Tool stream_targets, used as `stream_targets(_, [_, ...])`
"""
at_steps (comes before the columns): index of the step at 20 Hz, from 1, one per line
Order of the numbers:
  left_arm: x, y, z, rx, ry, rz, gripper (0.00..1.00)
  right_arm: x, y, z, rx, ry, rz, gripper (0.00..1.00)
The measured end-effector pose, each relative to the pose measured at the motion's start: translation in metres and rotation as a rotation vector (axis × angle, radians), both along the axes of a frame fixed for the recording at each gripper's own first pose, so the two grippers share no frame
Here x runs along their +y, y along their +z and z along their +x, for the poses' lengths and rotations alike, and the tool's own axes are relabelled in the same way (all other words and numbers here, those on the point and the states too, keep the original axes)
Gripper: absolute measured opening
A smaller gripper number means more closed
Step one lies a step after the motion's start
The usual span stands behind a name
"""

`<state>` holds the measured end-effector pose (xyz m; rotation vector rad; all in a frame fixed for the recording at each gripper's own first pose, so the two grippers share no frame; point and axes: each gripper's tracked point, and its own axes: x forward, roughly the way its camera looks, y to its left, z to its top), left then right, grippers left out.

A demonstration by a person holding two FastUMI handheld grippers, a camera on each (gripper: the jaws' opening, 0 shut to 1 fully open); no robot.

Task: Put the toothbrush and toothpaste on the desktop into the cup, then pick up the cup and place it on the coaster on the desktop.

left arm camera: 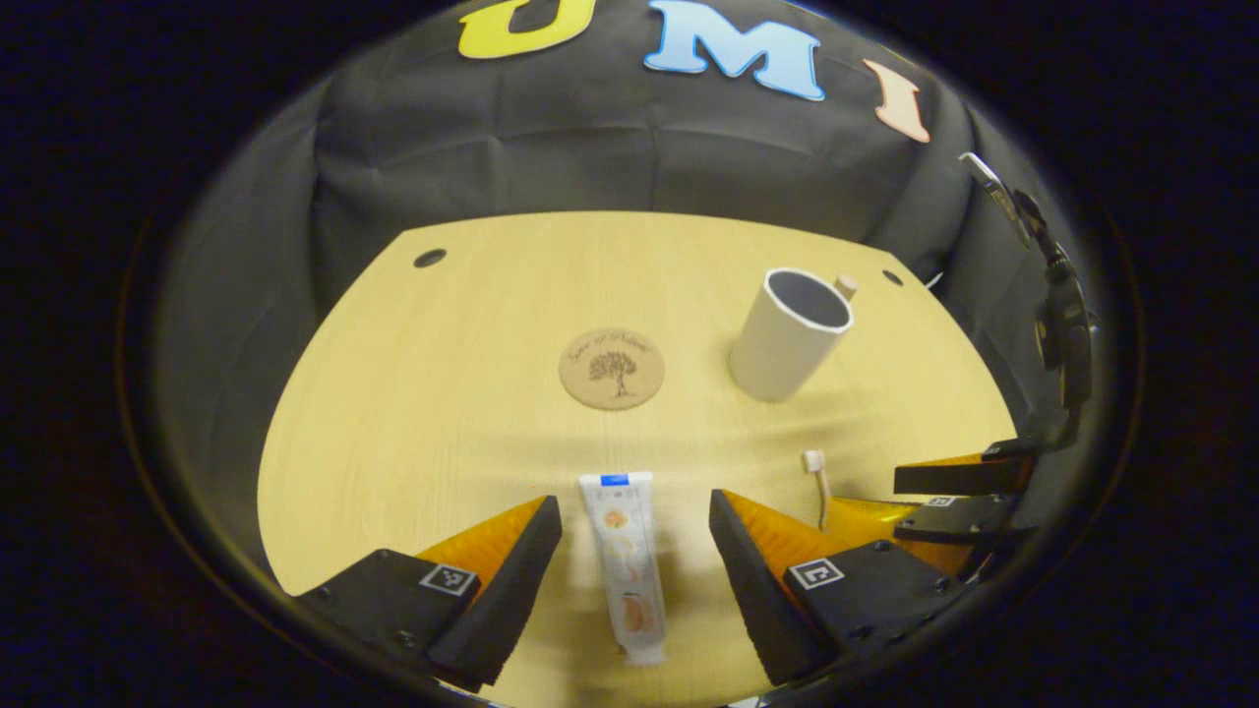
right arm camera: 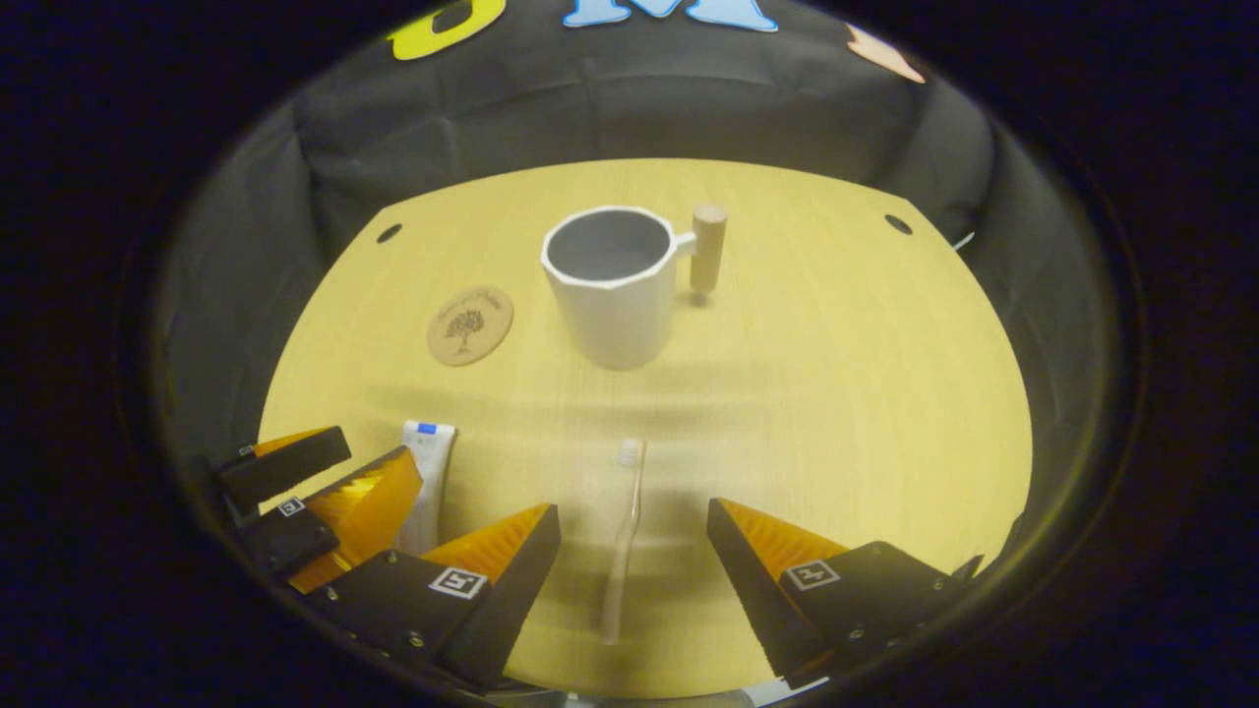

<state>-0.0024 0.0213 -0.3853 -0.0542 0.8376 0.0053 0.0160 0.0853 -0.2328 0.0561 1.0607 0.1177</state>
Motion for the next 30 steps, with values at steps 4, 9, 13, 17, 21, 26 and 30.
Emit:
stream_targets(4, [0.004,-0.029,-0.007,0.079,0.004,-0.001,0.99,0.001,-0.01,-0.013,0.085,-0.012,-0.012,0.94])
stream_targets(9, [0.011,-0.058,-0.02,0.161,0.013,0.014,0.99,-0.004,-0.016,-0.018,0.121,-0.009,-0.048,0.89])
stream_targets(13, [0.011,-0.061,-0.018,0.163,0.021,0.052,0.94,-0.002,-0.015,-0.022,0.129,-0.024,-0.06,0.93])
stream_targets(17, [0.008,-0.062,-0.015,0.164,0.025,0.058,0.95,0.0,-0.015,-0.027,0.175,-0.063,-0.052,0.97])
stream_targets(21, [0.01,-0.06,-0.013,0.159,0.041,0.056,0.84,-0.001,-0.01,-0.03,0.209,-0.088,-0.052,0.79])
stream_targets(26, [0.012,-0.059,-0.012,0.163,0.029,0.071,0.51,-0.002,-0.012,-0.029,0.214,-0.079,-0.053,0.34])
stream_targets(30, [0.013,-0.063,-0.009,0.146,0.044,0.064,0.33,0.0,-0.013,-0.028,0.22,-0.081,-0.045,0.06])
